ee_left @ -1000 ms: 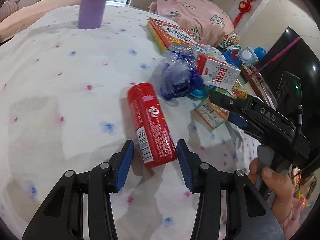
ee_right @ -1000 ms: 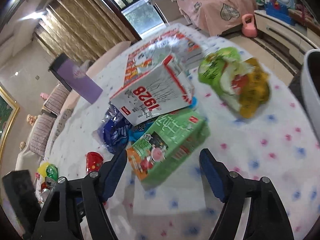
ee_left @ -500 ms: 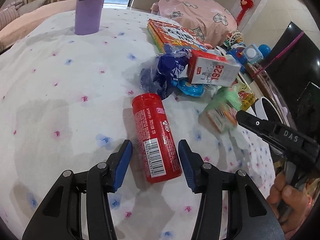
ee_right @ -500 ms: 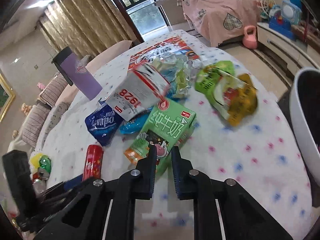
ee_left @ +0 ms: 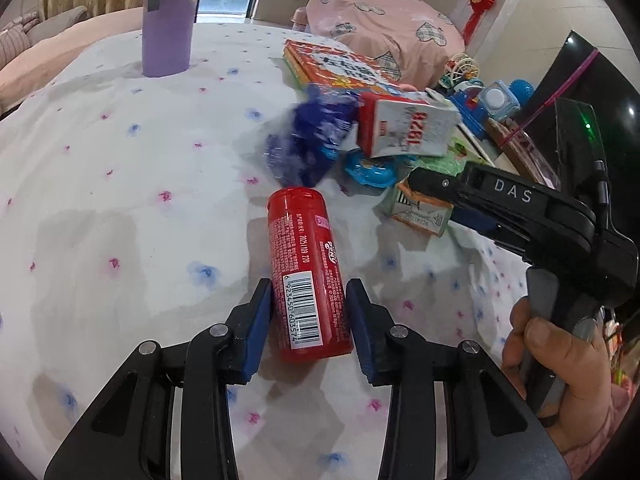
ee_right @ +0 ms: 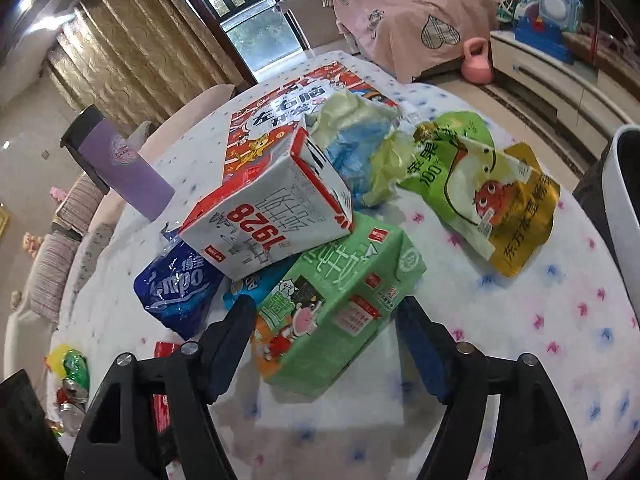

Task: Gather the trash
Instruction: 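Grasp the red candy tube with the left tool while the right grasps the green milk carton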

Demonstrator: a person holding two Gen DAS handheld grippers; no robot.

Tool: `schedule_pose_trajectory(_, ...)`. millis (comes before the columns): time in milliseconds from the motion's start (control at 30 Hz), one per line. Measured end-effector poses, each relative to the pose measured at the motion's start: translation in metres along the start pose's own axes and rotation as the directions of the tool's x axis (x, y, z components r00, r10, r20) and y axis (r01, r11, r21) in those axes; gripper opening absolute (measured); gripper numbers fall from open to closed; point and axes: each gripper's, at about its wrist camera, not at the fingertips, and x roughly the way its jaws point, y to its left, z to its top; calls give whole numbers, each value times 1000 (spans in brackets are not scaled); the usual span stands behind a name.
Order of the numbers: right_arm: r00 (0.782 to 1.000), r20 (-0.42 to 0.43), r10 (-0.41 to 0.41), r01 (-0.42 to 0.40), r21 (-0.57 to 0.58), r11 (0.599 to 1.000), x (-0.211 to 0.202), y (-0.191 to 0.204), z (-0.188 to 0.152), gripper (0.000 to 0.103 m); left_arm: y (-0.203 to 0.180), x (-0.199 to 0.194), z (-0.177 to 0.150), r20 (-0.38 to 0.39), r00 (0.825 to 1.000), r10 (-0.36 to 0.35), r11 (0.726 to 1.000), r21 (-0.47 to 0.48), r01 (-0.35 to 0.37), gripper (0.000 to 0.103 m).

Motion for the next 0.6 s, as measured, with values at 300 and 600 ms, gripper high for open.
schedule_pose_trajectory(300,992,-4,128,-128,-7,992,-42,-28,-23,34,-16,-9,-5,8,999,-52,999,15,51,35)
schedule_pose_trajectory(600,988,56,143,-144,22,989,-101,-68,-51,33,-56,-22,-9,28,992,-126,989,77,123,32)
